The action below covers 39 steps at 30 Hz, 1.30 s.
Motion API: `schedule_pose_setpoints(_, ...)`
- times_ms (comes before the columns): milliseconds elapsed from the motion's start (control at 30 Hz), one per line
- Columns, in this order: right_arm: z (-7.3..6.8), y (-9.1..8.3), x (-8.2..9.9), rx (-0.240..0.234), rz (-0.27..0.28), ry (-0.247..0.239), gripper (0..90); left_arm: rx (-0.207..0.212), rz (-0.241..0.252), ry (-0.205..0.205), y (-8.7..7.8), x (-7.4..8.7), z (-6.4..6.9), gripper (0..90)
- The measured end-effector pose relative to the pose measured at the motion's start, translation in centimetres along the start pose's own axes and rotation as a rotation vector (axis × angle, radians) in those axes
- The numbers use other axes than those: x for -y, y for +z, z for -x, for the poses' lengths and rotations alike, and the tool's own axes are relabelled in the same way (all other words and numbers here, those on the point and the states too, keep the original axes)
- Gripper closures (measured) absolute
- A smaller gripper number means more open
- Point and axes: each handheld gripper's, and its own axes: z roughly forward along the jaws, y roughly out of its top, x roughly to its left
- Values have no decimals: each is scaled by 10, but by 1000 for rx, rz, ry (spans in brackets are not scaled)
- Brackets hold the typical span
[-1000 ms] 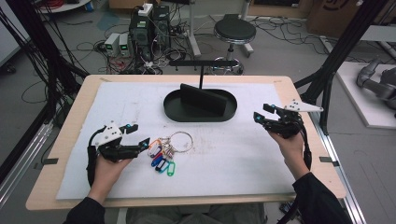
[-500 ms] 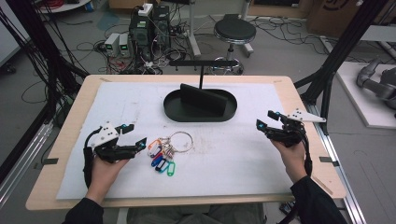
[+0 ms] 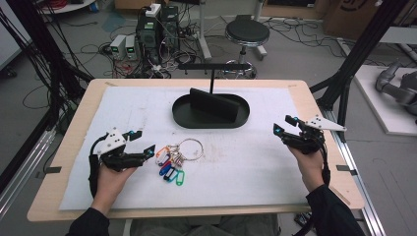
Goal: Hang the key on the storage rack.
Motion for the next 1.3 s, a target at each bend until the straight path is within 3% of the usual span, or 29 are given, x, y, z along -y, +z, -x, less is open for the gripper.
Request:
schedule_pose_setpoints(100, -1, 2, 0, -1, -7, -3, 337, 2, 4, -12, -1, -3, 2, 265)
schedule_pose_setpoints(233, -2, 3, 5, 17, 25, -27, 334, 5, 1, -7, 0, -7, 6, 259)
schedule_pose_setpoints(333, -1, 2, 5, 21, 28, -7, 315, 6, -4, -5, 2, -10, 7, 259)
schedule_pose_setpoints(633, -1, 2, 6, 4, 9, -13, 306, 9, -5, -53, 14, -18, 5, 233)
schedule_pose_setpoints(1300, 4, 4, 9, 18, -19, -22, 306, 39, -35, -43, 36, -34, 9, 235)
